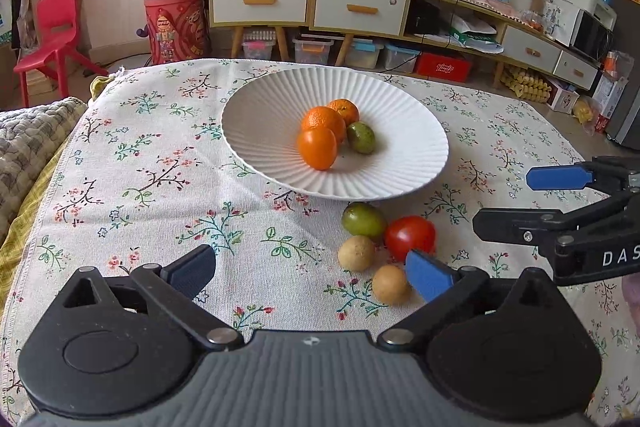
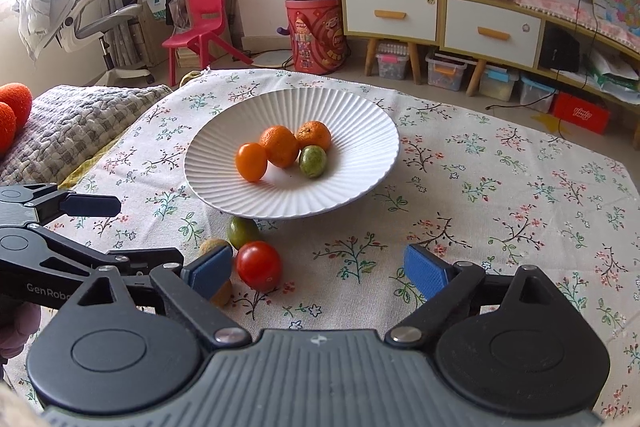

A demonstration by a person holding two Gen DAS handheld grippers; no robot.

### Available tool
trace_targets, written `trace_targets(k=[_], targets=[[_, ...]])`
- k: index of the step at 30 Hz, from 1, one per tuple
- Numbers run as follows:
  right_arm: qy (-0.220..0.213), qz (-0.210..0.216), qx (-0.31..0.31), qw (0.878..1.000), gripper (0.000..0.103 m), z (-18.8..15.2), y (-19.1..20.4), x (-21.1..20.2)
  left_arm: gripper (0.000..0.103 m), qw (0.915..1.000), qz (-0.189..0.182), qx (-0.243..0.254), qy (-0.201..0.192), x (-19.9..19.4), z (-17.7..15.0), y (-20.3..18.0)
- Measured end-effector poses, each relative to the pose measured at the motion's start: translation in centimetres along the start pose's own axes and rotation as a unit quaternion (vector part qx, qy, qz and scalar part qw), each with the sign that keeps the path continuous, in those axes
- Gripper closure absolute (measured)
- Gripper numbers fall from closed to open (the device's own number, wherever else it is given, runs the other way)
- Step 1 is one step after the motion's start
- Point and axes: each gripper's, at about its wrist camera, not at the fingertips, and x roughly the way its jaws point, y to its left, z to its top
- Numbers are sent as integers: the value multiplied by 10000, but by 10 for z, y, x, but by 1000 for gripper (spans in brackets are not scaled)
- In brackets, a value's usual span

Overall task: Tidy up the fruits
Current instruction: 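Withdraw both open grippers from the bowl toward the remaining fruits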

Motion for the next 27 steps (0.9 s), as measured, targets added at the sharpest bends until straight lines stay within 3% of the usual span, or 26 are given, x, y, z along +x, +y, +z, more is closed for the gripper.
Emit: trace_targets(k=[19, 27], targets=[[554, -374, 64, 9977, 6, -32, -9, 15, 11, 9990, 99, 308, 304, 14, -34, -13], [799, -510, 29, 9955, 6, -35, -9, 23, 15, 9986, -132, 371, 347, 14, -33, -21]])
